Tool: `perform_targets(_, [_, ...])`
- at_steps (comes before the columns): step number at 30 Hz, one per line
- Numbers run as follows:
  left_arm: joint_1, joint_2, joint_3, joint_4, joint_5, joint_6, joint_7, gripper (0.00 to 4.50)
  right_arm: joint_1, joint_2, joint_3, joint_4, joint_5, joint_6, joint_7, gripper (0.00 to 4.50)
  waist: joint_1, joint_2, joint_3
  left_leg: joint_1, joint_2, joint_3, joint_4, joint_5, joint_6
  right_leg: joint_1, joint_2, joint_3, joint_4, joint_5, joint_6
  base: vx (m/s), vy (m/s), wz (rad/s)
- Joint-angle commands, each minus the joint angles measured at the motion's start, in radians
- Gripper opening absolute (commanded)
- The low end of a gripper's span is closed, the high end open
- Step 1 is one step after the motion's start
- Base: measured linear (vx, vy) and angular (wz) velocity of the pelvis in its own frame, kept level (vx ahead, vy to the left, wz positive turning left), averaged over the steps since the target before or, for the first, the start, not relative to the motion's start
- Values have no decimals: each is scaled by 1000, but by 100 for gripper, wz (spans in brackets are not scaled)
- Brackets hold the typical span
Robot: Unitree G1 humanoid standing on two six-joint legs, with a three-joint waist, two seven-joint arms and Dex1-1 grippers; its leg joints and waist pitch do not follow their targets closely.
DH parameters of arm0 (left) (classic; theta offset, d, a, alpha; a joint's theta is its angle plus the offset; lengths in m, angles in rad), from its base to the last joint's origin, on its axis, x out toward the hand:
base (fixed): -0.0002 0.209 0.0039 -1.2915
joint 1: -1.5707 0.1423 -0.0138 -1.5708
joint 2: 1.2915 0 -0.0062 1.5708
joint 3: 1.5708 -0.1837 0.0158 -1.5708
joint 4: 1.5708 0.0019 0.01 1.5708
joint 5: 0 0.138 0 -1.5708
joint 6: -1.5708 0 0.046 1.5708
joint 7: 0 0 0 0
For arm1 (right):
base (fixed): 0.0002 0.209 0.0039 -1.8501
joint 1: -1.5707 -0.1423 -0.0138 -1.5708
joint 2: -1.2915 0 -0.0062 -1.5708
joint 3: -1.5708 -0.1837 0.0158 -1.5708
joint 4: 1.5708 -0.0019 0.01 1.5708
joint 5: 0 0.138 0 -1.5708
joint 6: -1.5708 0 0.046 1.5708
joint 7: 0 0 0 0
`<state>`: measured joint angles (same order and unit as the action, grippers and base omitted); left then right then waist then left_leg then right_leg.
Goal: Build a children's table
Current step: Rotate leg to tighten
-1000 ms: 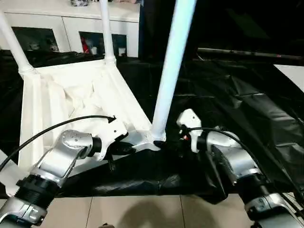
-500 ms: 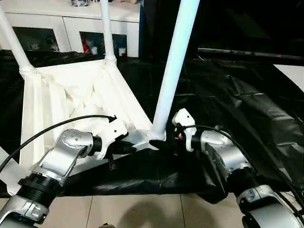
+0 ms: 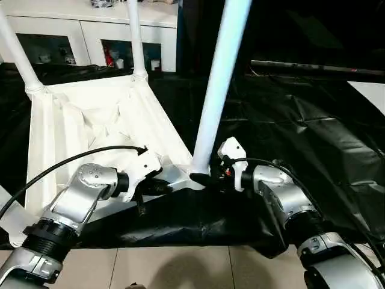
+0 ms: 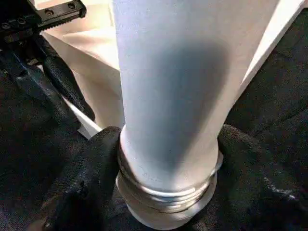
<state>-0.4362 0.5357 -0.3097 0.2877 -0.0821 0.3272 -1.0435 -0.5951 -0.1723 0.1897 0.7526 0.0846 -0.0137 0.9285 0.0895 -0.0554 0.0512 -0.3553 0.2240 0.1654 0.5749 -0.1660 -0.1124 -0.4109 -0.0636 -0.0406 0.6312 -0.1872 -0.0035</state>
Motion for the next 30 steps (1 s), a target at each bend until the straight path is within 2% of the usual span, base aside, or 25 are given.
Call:
perform_targets(1, [8, -24, 9, 28, -13, -25, -8, 0, -21, -5, -17, 24, -5, -15, -13, 276, -6, 1, -47, 9, -3, 2, -67, -375, -11, 22, -59, 29, -119, -585, -75, 0, 0, 0])
perform_targets(3, [9, -28, 13, 30, -15, -24, -4, 0, -20, -2, -21, 32, -7, -18, -28, 272, -6, 1, -46, 10, -3, 2, -66, -381, -12, 20, -59, 29, -121, -597, -72, 0, 0, 0])
perform_targets(5, [-3, -62, 32, 51, -18, -8, 48, 0, -18, 19, -46, 67, -12, -28, -121, 272, -8, 1, -45, 10, -4, 2, -66, -383, -14, 18, -59, 28, -124, -609, -70, 0, 0, 0])
perform_targets(6, [-11, -75, 37, 63, -14, -6, 70, 0, -16, 27, -55, 75, -13, -28, -154, 272, -10, -4, -45, 12, -6, 2, -65, -386, -18, 17, -59, 26, -127, -632, -61, 0, 0, 0])
perform_targets(8, [-43, -120, 48, 119, 12, -10, 161, 0, -10, 64, -88, 100, -12, -16, -289, 272, -12, -1, -43, 16, -8, 2, -64, -390, -24, 12, -58, 25, -132, -654, -50, 0, 0, 0])
perform_targets(9, [-58, -140, 48, 146, 24, -11, 197, 0, -6, 82, -103, 106, -12, -6, -351, 272, -14, -6, -45, 18, -8, -1, -64, -403, -27, 13, -60, 21, -133, -667, -44, 0, 0, 0])
perform_targets(10, [-73, -159, 49, 173, 36, -12, 232, 0, -3, 99, -117, 112, -12, 3, -411, 272, -15, -4, -44, 17, -9, -1, -65, -403, -27, 14, -59, 19, -135, -670, -40, 0, 0, 0])
perform_targets(12, [-121, -224, 53, 252, 63, -13, 342, 0, -2, 147, -142, 129, -25, 24, -582, 272, -15, -2, -44, 24, -10, 0, -65, -419, -27, 8, -58, 16, -142, -676, -30, 0, 0, 0])
perform_targets(13, [-139, -249, 55, 281, 73, -17, 385, 0, -5, 165, -147, 137, -33, 32, -644, 272, -16, 1, -46, 36, -13, 1, -63, -442, -30, 3, -56, 9, -151, -673, -25, 0, 0, 0])
perform_targets(14, [-158, -274, 54, 310, 82, -23, 422, 0, -12, 184, -149, 147, -41, 30, -698, 272, -16, 1, -47, 35, -15, -1, -64, -446, -29, 6, -55, 6, -150, -672, -21, 0, 0, 0])
perform_targets(15, [-158, -274, 54, 310, 82, -23, 422, 0, -12, 184, -149, 147, -41, 30, -698, 272, -18, -4, -47, 32, -19, -3, -67, -451, -21, 10, -57, 0, -155, -684, -6, -19, 52, 1])
perform_targets(16, [-185, -311, 47, 348, 98, -36, 452, 0, -31, 215, -135, 174, -53, 14, -725, 272, -19, 0, -46, 32, -18, -4, -69, -455, -16, 10, -60, -1, -158, -687, -5, -19, 58, 0])
perform_targets(17, [-196, -324, 38, 365, 108, -53, 448, 0, -39, 227, -123, 185, -63, 4, -718, 272, -22, 7, -47, 31, -17, -7, -73, -468, -11, 13, -63, -4, -164, -678, -8, -19, 58, 0])
perform_targets(18, [-201, -330, 28, 374, 116, -61, 437, 0, -44, 235, -112, 192, -72, -5, -709, 272, -22, 6, -49, 29, -16, -8, -75, -471, -8, 17, -62, -6, -163, -666, -7, -10, 55, -2])
perform_targets(19, [-205, -334, 21, 380, 121, -68, 428, 0, -48, 240, -107, 195, -75, -13, -702, 272, -22, 11, -51, 23, -13, -10, -84, -468, -2, 30, -66, -11, -161, -623, -13, -6, 61, -4])
perform_targets(20, [-207, -335, 14, 384, 127, -77, 415, 0, -51, 244, -105, 198, -75, -23, -696, 272, -23, 10, -52, 20, -11, -9, -87, -465, 2, 32, -68, -13, -161, -607, -17, -6, 61, -4])
perform_targets(22, [-211, -336, 13, 396, 130, -87, 395, 0, -56, 250, -134, 197, -40, -41, -671, 328, -23, 14, -53, 21, -6, -8, -91, -462, 6, 32, -72, -12, -159, -560, -36, -5, 29, -2])
perform_targets(24, [-210, -323, 13, 399, 134, -107, 382, 0, -59, 247, -166, 186, 0, -49, -641, 342, -22, 10, -52, 21, -7, -5, -91, -469, 12, 30, -73, -11, -160, -546, -48, 0, 0, 0])
perform_targets(25, [-205, -312, 17, 392, 130, -107, 369, 0, -60, 234, -165, 172, 4, -55, -614, 358, -26, 7, -51, 15, -8, -6, -92, -465, 18, 36, -78, -14, -161, -572, -42, 0, 0, 0])
perform_targets(28, [-187, -264, 33, 383, 126, -133, 311, 0, -66, 178, -167, 120, 27, -39, -500, 384, -34, 4, -50, 7, -10, -6, -89, -445, 22, 41, -81, -19, -167, -610, -26, 0, 0, 0])
perform_targets(30, [-180, -251, 36, 376, 123, -139, 291, 0, -63, 154, -155, 98, 26, -29, -455, 397, -37, -1, -47, 8, -12, -5, -86, -436, 25, 38, -82, -25, -175, -646, -18, 0, 0, 0])
